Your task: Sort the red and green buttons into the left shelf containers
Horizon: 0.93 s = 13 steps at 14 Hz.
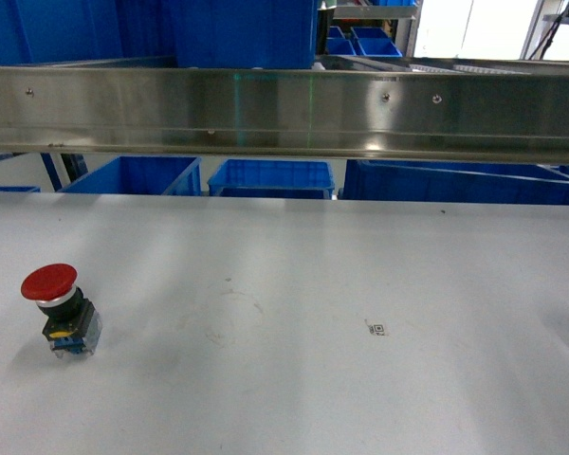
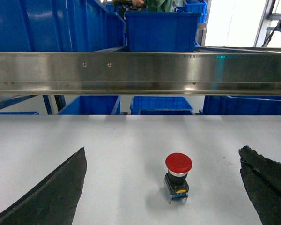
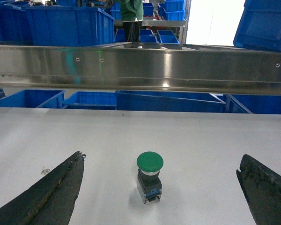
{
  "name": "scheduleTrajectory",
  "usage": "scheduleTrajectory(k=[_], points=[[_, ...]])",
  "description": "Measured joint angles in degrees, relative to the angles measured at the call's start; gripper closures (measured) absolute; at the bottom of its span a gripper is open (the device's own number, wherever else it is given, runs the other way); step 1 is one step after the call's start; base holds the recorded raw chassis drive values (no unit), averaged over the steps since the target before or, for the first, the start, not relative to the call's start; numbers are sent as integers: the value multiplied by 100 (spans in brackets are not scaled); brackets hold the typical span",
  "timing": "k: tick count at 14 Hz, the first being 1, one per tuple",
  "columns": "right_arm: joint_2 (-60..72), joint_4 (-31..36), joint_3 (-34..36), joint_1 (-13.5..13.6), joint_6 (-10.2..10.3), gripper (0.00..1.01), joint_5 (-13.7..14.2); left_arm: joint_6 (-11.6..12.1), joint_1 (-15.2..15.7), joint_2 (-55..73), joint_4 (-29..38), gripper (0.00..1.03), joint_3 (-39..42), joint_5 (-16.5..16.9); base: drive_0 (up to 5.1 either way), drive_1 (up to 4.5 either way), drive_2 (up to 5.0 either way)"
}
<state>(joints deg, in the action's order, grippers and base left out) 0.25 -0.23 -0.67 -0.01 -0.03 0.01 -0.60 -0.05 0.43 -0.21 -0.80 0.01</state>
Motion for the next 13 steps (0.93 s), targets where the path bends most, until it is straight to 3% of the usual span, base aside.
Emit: scheduleTrajectory(k=[13], points=[[0,0,0,0,0,3,0,-2,0,0,0,5,0,-2,0,0,0]])
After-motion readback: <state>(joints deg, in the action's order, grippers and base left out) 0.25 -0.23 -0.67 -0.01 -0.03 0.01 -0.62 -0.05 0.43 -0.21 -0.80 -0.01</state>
